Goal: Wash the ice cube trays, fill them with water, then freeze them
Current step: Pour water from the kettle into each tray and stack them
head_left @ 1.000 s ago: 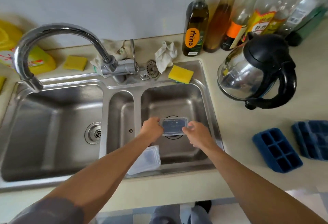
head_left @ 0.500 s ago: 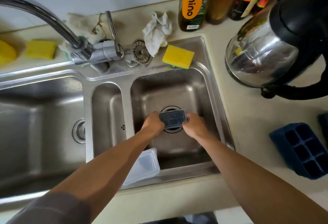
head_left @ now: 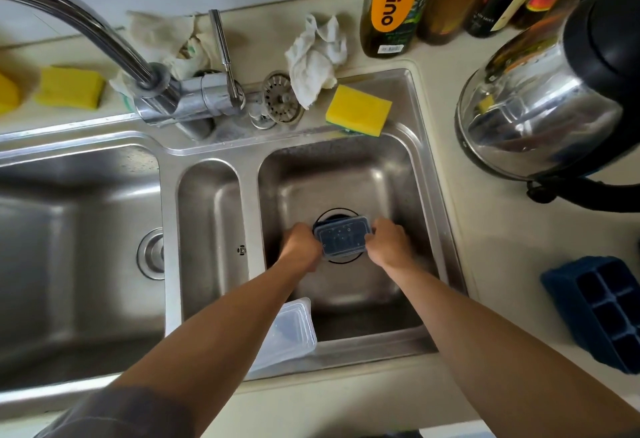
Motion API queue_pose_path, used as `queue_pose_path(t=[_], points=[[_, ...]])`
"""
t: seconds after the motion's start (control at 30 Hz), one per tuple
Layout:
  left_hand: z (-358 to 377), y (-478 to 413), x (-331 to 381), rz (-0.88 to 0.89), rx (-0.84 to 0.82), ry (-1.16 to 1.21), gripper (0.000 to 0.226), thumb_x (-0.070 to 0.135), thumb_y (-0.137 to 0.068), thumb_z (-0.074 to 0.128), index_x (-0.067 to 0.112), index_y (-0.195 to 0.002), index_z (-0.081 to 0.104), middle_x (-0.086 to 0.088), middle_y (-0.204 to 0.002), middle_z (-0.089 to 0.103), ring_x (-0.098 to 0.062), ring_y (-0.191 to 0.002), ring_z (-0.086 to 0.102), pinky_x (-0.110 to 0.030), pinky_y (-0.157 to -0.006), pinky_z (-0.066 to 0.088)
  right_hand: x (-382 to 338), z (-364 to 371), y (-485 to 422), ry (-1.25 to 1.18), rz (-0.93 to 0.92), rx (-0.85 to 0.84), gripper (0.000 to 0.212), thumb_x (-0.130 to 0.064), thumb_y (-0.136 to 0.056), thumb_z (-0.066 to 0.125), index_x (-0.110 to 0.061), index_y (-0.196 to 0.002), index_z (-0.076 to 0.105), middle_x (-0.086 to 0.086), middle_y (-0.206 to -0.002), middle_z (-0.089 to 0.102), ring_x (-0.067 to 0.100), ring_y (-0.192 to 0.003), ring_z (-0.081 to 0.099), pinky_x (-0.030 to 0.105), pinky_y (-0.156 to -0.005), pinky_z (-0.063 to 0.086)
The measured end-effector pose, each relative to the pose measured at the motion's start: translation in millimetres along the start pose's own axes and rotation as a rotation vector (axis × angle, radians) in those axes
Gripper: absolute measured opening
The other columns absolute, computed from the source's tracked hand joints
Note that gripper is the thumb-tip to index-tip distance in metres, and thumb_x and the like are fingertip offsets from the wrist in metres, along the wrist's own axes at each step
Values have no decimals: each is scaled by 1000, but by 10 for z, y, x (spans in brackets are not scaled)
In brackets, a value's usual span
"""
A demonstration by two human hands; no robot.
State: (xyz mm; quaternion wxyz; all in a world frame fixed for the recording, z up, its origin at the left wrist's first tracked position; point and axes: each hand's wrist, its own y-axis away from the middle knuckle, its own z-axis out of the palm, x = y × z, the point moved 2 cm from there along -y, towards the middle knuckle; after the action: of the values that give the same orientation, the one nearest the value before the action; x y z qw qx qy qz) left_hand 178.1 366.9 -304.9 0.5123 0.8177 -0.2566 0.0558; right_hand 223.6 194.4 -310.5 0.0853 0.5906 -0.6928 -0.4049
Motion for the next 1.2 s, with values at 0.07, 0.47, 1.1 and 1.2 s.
queue_pose_path(t=[0.07, 0.47, 1.1, 1.2], points=[[10, -25, -10, -30, -3, 41, 16, 5, -100, 48, 5, -106, 63, -14, -92, 67, -26, -78, 67, -23, -42, 48, 24, 31, -7, 5, -1, -8, 17, -14, -103, 52, -10, -112, 66, 6, -97, 67, 21, -78, 57, 24, -49, 35], [-19, -5, 43, -11, -24, -48, 16, 3, -94, 56, 3, -107, 65, -18, -97, 68, -36, -83, 71, -34, -52, 57, -7, 37, -63, 8, 13, -16, 16, -16, -101, 56, -8, -107, 70, 1, -86, 60, 20, -78, 59, 22, -48, 36], [-8, -92, 35, -133, -124, 132, 21, 1, -102, 48, -1, -116, 63, -26, -99, 71, -37, -76, 74, -45, -66, 64, 100, 81, -85, -152, 134, -101, 21, -23, -103, 59, -6, -104, 72, 12, -98, 71, 28, -89, 70, 43, -77, 63], [-8, -137, 39, -148, -154, 137, 22, 0, -101, 49, -1, -120, 62, -25, -102, 70, -39, -78, 74, -42, -64, 63, 95, 70, -103, -192, 175, -127, 16, -18, -102, 59, -8, -103, 72, 13, -97, 72, 30, -85, 72, 43, -70, 65]])
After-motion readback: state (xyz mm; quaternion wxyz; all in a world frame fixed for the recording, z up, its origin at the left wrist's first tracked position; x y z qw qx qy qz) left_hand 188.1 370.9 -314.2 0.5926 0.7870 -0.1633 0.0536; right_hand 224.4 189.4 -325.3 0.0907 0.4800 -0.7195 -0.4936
